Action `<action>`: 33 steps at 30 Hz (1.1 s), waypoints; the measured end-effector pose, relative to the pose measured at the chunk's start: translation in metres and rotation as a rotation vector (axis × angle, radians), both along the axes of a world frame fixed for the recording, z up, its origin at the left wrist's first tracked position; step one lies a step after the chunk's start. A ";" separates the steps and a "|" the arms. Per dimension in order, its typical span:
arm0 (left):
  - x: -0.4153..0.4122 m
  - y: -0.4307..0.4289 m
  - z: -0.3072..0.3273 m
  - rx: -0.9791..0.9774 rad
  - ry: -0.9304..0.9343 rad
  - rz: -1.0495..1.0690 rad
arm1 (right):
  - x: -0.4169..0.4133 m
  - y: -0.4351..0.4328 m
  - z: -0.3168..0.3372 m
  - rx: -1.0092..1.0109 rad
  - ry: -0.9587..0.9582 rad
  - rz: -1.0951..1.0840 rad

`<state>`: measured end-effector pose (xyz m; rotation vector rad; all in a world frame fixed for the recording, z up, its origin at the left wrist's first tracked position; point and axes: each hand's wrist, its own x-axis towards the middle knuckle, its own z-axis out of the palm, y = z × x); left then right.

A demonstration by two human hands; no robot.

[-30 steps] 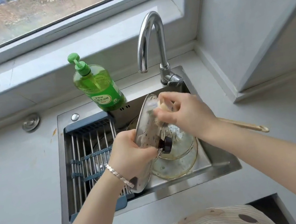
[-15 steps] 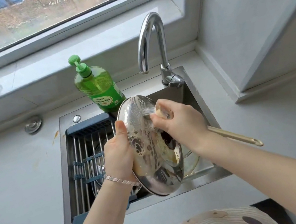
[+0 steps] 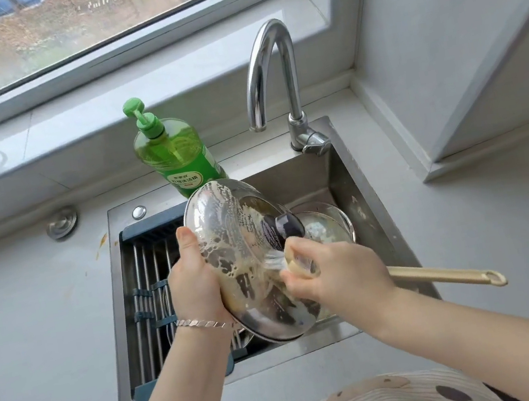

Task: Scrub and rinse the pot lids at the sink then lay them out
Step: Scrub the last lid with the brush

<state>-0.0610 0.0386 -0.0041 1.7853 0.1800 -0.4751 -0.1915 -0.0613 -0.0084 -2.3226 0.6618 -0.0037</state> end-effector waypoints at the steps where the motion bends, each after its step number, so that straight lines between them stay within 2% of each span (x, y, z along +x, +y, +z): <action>1: -0.001 -0.001 0.000 0.015 -0.034 0.016 | 0.002 -0.005 -0.003 0.019 0.013 -0.016; 6: 0.003 -0.007 0.002 0.033 -0.078 0.067 | 0.015 -0.011 -0.011 0.038 -0.072 -0.101; 10: 0.014 -0.005 0.007 -0.014 -0.057 0.093 | 0.003 -0.003 -0.010 0.173 -0.054 -0.106; 14: -0.001 -0.012 0.011 -0.022 -0.078 0.097 | 0.029 -0.016 -0.001 0.125 -0.103 -0.167; 18: 0.007 -0.008 0.005 -0.027 0.004 0.219 | 0.013 -0.001 0.002 0.081 -0.089 -0.055; 22: 0.003 -0.016 0.011 -0.046 0.009 0.347 | 0.008 -0.005 0.001 0.142 -0.031 -0.119; 24: -0.006 -0.026 0.019 -0.025 -0.006 0.415 | 0.019 0.004 0.008 0.045 -0.135 -0.112; 26: -0.007 -0.030 0.022 -0.036 0.058 0.468 | 0.023 0.014 0.007 -0.221 -0.258 -0.090; 27: -0.006 -0.030 0.025 -0.063 0.103 0.498 | 0.021 0.016 0.007 -0.273 -0.280 -0.074; 29: -0.003 -0.030 0.027 -0.108 0.168 0.541 | 0.014 0.011 0.001 -0.336 -0.260 -0.054; 31: -0.003 -0.029 0.026 -0.094 0.195 0.556 | 0.013 0.004 -0.001 -0.314 -0.215 -0.074; 33: -0.005 -0.031 0.027 -0.091 0.227 0.574 | 0.021 0.010 0.003 -0.370 -0.270 -0.095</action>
